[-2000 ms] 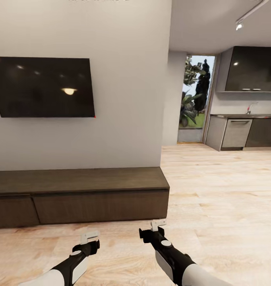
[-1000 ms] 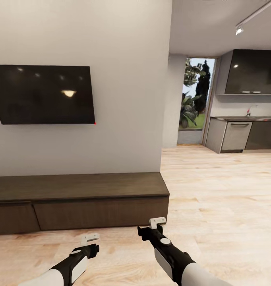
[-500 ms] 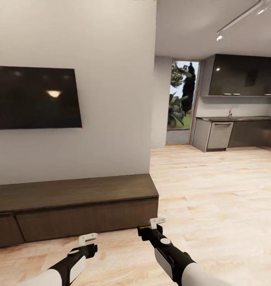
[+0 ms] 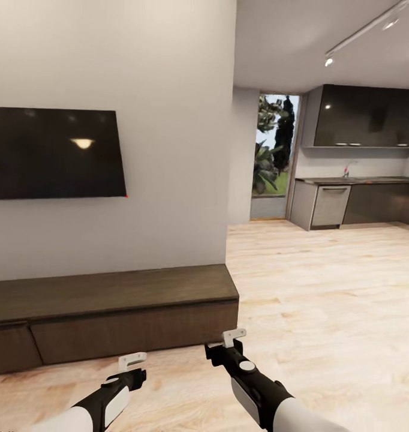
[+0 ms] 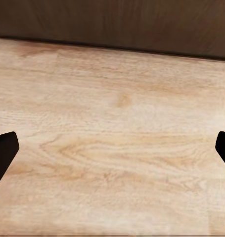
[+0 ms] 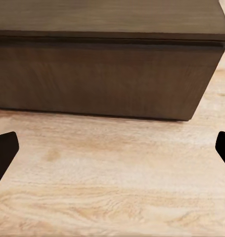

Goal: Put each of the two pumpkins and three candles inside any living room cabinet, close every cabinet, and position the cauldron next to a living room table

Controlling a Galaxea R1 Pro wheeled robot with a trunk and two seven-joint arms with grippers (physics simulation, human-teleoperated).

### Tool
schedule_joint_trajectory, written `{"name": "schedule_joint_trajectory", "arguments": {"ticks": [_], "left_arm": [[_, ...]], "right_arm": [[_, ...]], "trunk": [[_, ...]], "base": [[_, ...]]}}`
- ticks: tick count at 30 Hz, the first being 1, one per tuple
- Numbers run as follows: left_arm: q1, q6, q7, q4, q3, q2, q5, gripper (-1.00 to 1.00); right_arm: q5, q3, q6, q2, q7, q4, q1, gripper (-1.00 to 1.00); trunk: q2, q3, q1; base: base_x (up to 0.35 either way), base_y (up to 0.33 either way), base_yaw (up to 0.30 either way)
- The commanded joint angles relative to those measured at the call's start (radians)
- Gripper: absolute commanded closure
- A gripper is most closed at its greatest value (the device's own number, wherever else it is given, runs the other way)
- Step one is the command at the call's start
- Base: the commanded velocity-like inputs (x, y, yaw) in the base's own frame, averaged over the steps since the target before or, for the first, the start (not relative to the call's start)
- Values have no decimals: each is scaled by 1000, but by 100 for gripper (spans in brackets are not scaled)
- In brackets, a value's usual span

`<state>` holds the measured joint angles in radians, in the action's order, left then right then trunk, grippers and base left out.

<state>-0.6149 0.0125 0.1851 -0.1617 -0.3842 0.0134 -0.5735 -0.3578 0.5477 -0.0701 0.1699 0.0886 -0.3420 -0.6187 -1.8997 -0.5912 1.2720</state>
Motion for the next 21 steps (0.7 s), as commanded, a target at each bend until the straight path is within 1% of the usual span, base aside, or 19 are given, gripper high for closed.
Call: {"name": "schedule_joint_trajectory", "arguments": {"ticks": [1,5,8,21], "left_arm": [[0,1,6,-2,-8,1,-8,-100],[0,1,7,-2,-8,0,-8,-100],[0,1,7,-1,-8,0,-9,-100],[0,1,7,3,-8,-2,-9,-100]], "right_arm": [[-9,9,-4,0,7,1,-1,-100],[-9,9,-4,0,6,1,-1,-100],[-9,9,-4,0,6,1,-1,-100],[-9,9,-4,0,6,1,-1,-100]], "trunk": [[7,2,-4],[35,15,-20],[56,24,-31],[147,65,-81]], "base": [[-82,10,23],[-21,3,190],[-5,1,102],[0,0,10]]}}
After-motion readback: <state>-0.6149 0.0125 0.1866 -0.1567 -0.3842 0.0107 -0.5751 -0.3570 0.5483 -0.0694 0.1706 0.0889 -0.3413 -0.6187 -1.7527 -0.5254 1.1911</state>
